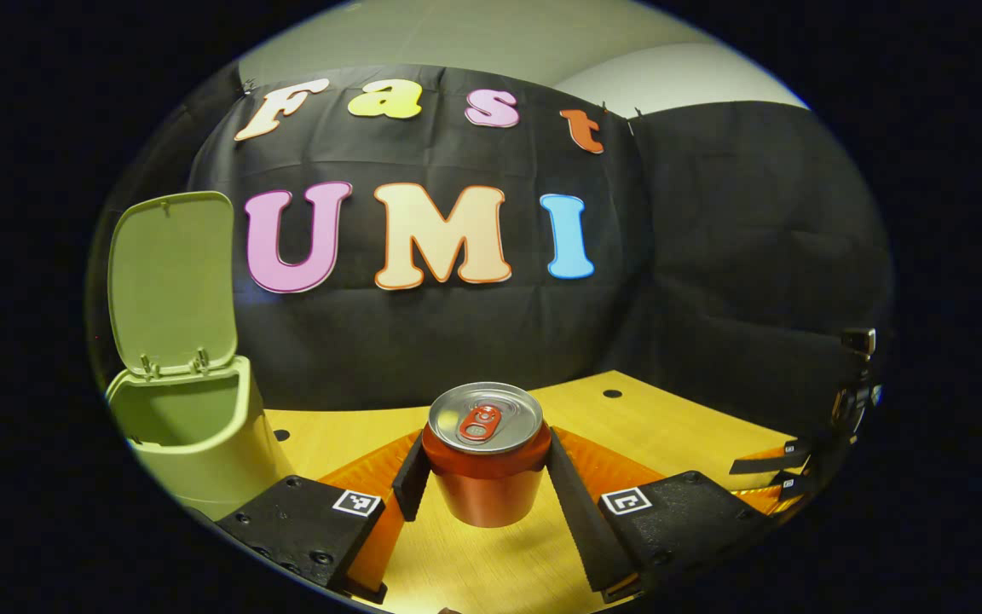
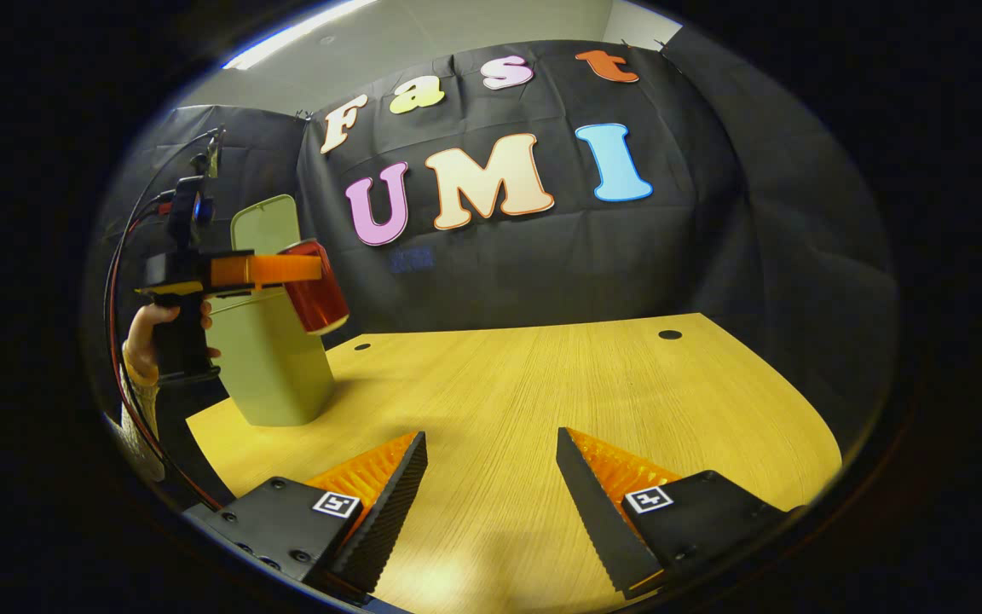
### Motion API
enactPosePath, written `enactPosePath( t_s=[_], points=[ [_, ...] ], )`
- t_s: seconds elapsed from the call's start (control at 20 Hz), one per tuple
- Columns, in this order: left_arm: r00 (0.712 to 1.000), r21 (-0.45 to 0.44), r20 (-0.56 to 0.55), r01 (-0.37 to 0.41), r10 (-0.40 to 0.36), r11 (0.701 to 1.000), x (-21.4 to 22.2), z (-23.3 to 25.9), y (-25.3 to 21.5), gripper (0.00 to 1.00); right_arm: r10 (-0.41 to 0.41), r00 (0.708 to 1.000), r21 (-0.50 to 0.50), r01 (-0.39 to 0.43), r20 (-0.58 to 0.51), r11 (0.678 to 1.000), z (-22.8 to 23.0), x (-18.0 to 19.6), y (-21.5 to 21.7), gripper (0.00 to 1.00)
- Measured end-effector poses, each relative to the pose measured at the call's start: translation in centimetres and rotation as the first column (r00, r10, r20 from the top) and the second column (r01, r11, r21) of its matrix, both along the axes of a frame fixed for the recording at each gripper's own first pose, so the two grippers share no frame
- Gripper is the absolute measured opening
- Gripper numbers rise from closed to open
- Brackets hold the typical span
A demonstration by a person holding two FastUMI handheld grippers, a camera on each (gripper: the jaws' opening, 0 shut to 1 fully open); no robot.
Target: Press the lid of the desktop garbage bin to open it, pick up the crumpled paper on the desktop and throw it into the bin, then pick up the pop can on the desktop and drop it into the bin, and finally close the garbage bin lid.
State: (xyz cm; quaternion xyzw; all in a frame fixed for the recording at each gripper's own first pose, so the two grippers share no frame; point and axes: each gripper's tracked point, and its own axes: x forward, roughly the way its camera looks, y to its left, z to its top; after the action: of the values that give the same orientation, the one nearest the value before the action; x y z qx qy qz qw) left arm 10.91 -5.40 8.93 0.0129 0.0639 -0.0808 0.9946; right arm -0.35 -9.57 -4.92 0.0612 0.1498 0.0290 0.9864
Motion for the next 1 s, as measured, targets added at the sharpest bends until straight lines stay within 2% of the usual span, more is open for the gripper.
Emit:
enactPosePath(
  t_s=[0.2,0.4,0.75,1.0],
  points=[
    [0.997,-0.076,0.047,-0.064,0.068,0.995,-0.8,4.8,3.7,0.78,0.004,1.0,0.009,-0.004,-0.01,1.0,-0.4,-0.7,0.2,0.97],
    [0.972,-0.035,0.107,-0.207,0.21,0.978,-1.4,8.7,10.2,0.78,0.0,1.0,0.011,0.0,-0.008,1.0,-0.6,-1.4,0.3,0.98],
    [0.932,-0.048,0.16,-0.32,0.324,0.946,-3.3,12.6,16.5,0.78,0.007,1.0,0.01,-0.007,-0.009,1.0,-0.9,-1.9,0.7,0.98],
    [0.913,-0.018,0.152,-0.381,0.379,0.924,-3.8,12.4,20.0,0.78,0.006,1.0,0.011,-0.005,-0.014,1.0,-1.1,-1.9,0.8,0.98]
  ],
)
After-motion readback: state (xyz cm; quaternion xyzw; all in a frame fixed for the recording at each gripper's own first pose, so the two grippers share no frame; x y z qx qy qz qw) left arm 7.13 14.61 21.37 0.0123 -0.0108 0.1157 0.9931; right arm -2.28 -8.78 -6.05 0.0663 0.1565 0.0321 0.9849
